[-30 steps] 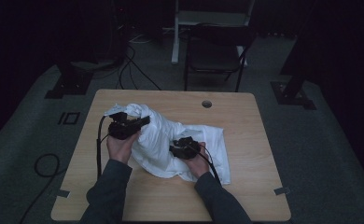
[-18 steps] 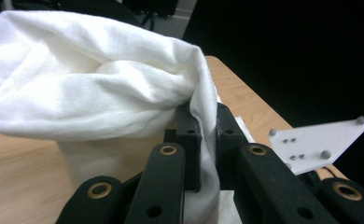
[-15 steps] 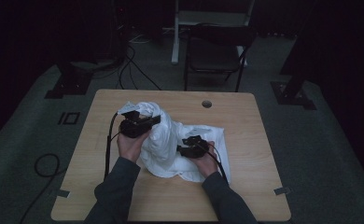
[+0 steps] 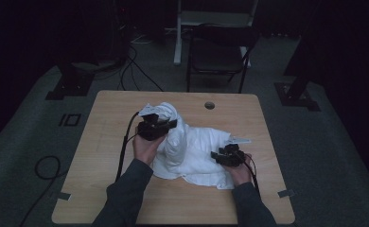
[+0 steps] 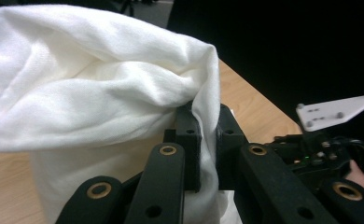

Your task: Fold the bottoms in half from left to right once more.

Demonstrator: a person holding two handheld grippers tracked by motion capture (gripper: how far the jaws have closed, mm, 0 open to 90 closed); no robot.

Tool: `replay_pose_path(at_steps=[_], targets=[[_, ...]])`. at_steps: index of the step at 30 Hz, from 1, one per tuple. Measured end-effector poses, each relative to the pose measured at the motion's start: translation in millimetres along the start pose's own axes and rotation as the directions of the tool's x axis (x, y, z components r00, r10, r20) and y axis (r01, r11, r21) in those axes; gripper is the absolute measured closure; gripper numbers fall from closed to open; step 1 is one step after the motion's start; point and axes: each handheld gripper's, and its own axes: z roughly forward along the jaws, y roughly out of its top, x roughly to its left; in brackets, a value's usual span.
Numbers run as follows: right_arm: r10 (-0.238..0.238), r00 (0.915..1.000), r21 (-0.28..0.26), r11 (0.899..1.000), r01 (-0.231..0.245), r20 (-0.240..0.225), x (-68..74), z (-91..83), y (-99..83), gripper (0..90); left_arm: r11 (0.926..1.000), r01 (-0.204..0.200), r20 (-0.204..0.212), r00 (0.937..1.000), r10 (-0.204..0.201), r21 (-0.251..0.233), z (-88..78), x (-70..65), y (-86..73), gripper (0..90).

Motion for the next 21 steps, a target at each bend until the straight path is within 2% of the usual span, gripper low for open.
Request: replay_pose_path(at_steps=[1,3,9,15,21], targets=[[0.000,1.0000,0.000,1.000,0.000,0.000,0.0,0.0,0.0,51.5,1.0000,0.000,0.000,1.0000,0.000,0.000,0.0,0.0,0.0,84.0],[-0.011,0.9999,0.005,1.000,0.011,0.003,0.8,1.2,1.8,51.7,0.9990,-0.030,0.000,0.9995,0.030,0.032,13.4,-9.9,1.4,84.0],[-0.013,0.9999,-0.004,1.000,0.013,0.005,0.9,1.7,0.6,51.7,0.9934,-0.091,0.009,0.9958,0.091,0.069,37.6,-31.2,1.4,83.8],[-0.004,1.0000,-0.006,1.000,0.004,0.001,0.3,0.3,0.0,51.5,0.9889,-0.099,0.027,0.9950,0.096,0.111,64.6,-43.3,-8.2,83.7],[-0.011,0.9998,-0.036,0.999,0.012,0.017,0.5,-11.3,3.5,50.6,0.9858,-0.105,0.042,0.9941,0.100,0.132,80.4,-50.8,-15.8,83.2]])
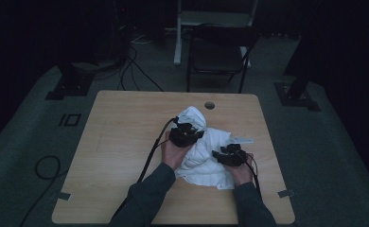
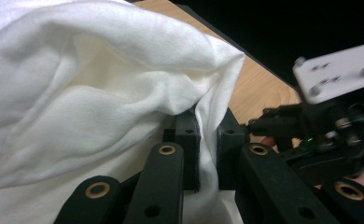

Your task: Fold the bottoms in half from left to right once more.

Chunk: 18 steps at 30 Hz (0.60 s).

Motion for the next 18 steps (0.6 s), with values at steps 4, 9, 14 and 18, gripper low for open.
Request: replay_pose_path(at_steps=[4,9,14,18], targets=[[-0.021,0.9998,-0.047,0.999,0.021,0.007,2.8,-16.5,7.2,49.1,1.0000,-0.002,0.005,1.0000,0.002,0.007,4.0,-0.8,-1.4,82.3],[-0.052,0.9986,-0.079,0.996,0.051,-0.011,9.5,-32.9,13.6,46.6,0.9999,-0.007,0.011,0.9999,0.007,0.013,7.9,-1.1,-3.0,80.2],[-0.078,0.9950,-0.117,0.991,0.071,-0.062,19.0,-50.6,17.8,45.0,0.9999,-0.007,0.009,0.9999,0.007,0.012,8.1,-0.2,-2.8,79.0],[-0.105,0.9892,-0.165,0.982,0.087,-0.102,29.3,-67.1,23.0,45.3,0.9999,-0.004,0.007,1.0000,0.004,0.016,9.1,0.0,-3.0,78.6]])
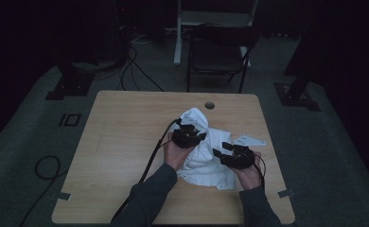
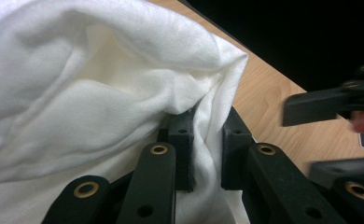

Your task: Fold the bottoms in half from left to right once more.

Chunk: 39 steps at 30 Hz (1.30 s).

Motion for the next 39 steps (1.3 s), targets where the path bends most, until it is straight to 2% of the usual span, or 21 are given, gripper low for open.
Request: replay_pose_path(at_steps=[5,7,9,10,12,15,17,19,22,24,26,28,30,34,35,37,39], targets=[[-0.009,0.9978,-0.039,0.999,0.006,-0.066,11.7,-4.3,7.9,48.0,1.0000,0.003,-0.002,1.0000,-0.003,0.002,3.6,-1.4,-0.5,77.6],[-0.011,0.9963,-0.018,1.000,0.009,-0.085,14.4,2.5,6.8,50.2,1.0000,0.001,0.002,1.0000,-0.001,0.004,4.1,-1.4,-0.4,77.2],[-0.018,0.9970,0.023,1.000,0.020,-0.075,16.6,13.0,2.7,54.3,1.0000,0.000,0.008,1.0000,0.000,0.005,4.3,-1.6,-0.4,75.9],[-0.018,0.9970,0.023,1.000,0.020,-0.075,16.6,13.0,2.7,54.3,1.0000,0.000,0.008,1.0000,0.000,0.005,4.3,-1.6,-0.4,74.7],[-0.017,0.9976,0.071,0.997,0.021,-0.067,17.4,26.4,-4.4,62.2,0.9999,-0.006,0.018,0.9998,0.006,0.009,3.7,-2.3,-0.9,72.1],[-0.013,0.9981,0.095,0.995,0.018,-0.060,16.7,32.4,-8.4,71.2,1.0000,-0.004,0.039,0.9992,0.004,0.001,0.2,-3.4,-0.2,67.3],[-0.012,0.9992,0.113,0.993,0.016,-0.038,15.7,34.0,-10.2,76.0,0.9993,0.004,0.076,0.9971,-0.001,-0.038,-9.3,-5.4,3.4,62.1],[-0.001,0.9997,0.122,0.993,0.004,-0.026,13.0,35.1,-12.3,78.1,0.9970,0.005,0.094,0.9956,0.003,-0.077,-19.1,-7.5,8.3,58.1],[0.021,0.9997,0.133,0.991,-0.018,-0.016,8.3,37.3,-16.3,78.4,0.9879,-0.004,0.109,0.9938,0.021,-0.155,-39.5,-8.7,17.2,52.7],[0.028,0.9995,0.141,0.990,-0.026,-0.014,5.7,38.5,-19.0,78.3,0.9796,0.012,0.116,0.9932,0.011,-0.200,-51.9,-4.1,20.1,50.0],[0.033,0.9994,0.142,0.989,-0.030,-0.015,4.1,38.5,-20.5,78.0,0.9716,0.035,0.110,0.9939,-0.010,-0.234,-60.7,2.8,20.9,50.1],[0.036,0.9993,0.144,0.989,-0.034,-0.012,2.5,38.4,-20.9,76.7,0.9656,0.066,0.076,0.9959,-0.049,-0.251,-68.9,13.9,19.1,50.3],[0.035,0.9994,0.138,0.990,-0.034,-0.005,1.7,36.4,-20.0,71.9,0.9664,0.077,0.053,0.9964,-0.066,-0.245,-73.0,23.5,14.8,50.6],[0.027,0.9992,0.099,0.995,-0.030,0.028,-0.4,24.7,-11.6,59.9,0.9747,0.057,-0.027,0.9976,-0.064,-0.216,-77.1,36.0,0.8,50.8],[0.034,0.9988,0.074,0.997,-0.037,0.034,-1.2,19.1,-7.0,58.5,0.9771,0.051,-0.049,0.9968,-0.063,-0.207,-77.5,39.0,-3.1,50.7],[0.037,0.9987,0.030,0.999,-0.038,0.035,-1.4,11.9,0.9,56.9,0.9779,0.066,-0.072,0.9940,-0.082,-0.198,-78.2,46.4,-10.8,50.8],[0.034,0.9993,0.008,0.999,-0.034,0.016,0.6,9.9,9.2,55.1,0.9778,0.081,-0.095,0.9904,-0.101,-0.193,-78.7,53.1,-16.4,51.7]])
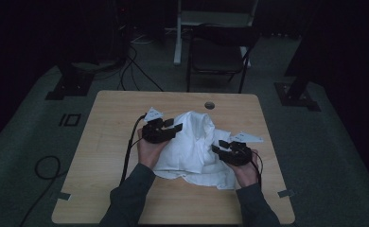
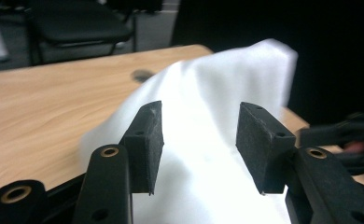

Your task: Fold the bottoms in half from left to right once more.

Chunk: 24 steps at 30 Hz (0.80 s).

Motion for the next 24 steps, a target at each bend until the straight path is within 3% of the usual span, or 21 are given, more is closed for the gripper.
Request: replay_pose_path(at_steps=[4,8,11,13,15,17,19,20,24], targets=[[-0.033,0.9991,-0.016,0.999,0.033,-0.028,9.6,9.6,15.4,49.8,0.9998,0.019,-0.042,0.9989,-0.019,0.008,-0.7,12.2,-7.1,51.8],[-0.030,0.9988,-0.023,0.999,0.029,-0.037,14.0,21.2,24.9,46.5,0.9996,0.029,-0.065,0.9975,-0.029,0.004,-1.0,19.2,-9.7,51.8],[-0.033,0.9987,-0.004,0.999,0.033,-0.039,19.1,39.8,35.1,46.1,0.9993,0.036,-0.075,0.9965,-0.036,0.007,-0.4,22.5,-10.5,51.8],[-0.038,0.9989,0.026,0.999,0.039,-0.028,19.3,48.5,37.2,55.4,0.9993,0.036,-0.075,0.9965,-0.035,0.008,0.4,23.2,-10.6,51.7],[-0.048,0.9983,0.042,0.998,0.049,-0.034,18.8,51.8,37.9,77.4,0.9993,0.036,-0.078,0.9964,-0.035,0.008,1.4,22.9,-10.8,51.7],[-0.040,0.9990,0.017,0.999,0.041,-0.019,17.3,45.2,38.7,86.4,0.9994,0.035,-0.076,0.9965,-0.034,0.008,2.0,22.8,-11.1,51.6],[-0.032,0.9993,-0.005,0.999,0.032,-0.020,15.7,39.0,39.4,87.0,0.9993,0.035,-0.076,0.9965,-0.034,0.008,2.5,22.8,-11.2,51.5],[-0.024,0.9997,-0.062,0.998,0.024,-0.008,9.4,18.1,41.7,87.4,0.9994,0.033,-0.075,0.9967,-0.032,0.012,4.2,22.5,-11.5,51.5],[-0.003,0.9995,-0.098,0.995,0.006,0.031,-3.8,-4.4,41.1,87.5,0.9993,0.025,-0.069,0.9974,-0.023,0.028,11.3,16.1,-13.6,51.3]])
